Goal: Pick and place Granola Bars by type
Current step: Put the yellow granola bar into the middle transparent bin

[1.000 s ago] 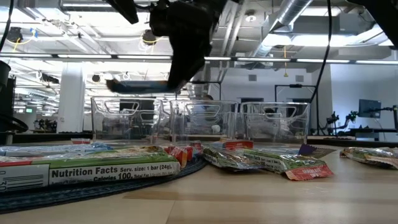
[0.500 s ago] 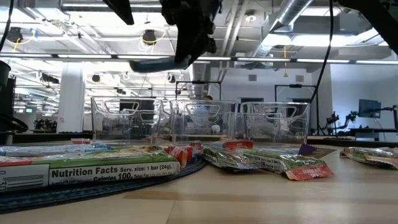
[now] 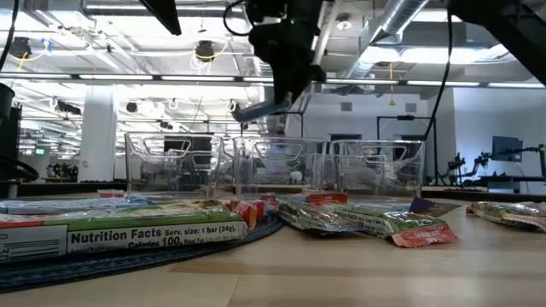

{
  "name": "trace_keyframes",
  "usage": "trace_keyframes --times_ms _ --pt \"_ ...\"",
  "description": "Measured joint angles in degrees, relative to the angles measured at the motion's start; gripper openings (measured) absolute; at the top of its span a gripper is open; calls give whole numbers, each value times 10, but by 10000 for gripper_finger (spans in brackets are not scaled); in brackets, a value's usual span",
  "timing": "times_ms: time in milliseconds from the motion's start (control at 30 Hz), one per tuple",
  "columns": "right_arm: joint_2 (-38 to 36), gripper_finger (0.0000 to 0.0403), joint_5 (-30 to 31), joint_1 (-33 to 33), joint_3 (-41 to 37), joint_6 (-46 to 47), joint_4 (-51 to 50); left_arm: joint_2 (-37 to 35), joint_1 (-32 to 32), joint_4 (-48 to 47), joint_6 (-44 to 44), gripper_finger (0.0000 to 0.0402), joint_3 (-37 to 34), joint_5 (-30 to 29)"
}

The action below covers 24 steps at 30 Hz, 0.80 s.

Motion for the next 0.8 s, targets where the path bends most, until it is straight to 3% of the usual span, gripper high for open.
trace_keyframes --times_ms 267,533,700,800 --pt "1 113 15 -63 0 35 -48 0 0 1 0 157 0 0" --pt "2 113 7 -101 0 83 -34 0 0 14 0 157 0 0" --pt "2 113 -63 -101 0 117 28 0 0 32 -1 157 0 0" --pt "2 113 -73 -100 0 152 58 0 0 51 0 157 0 1"
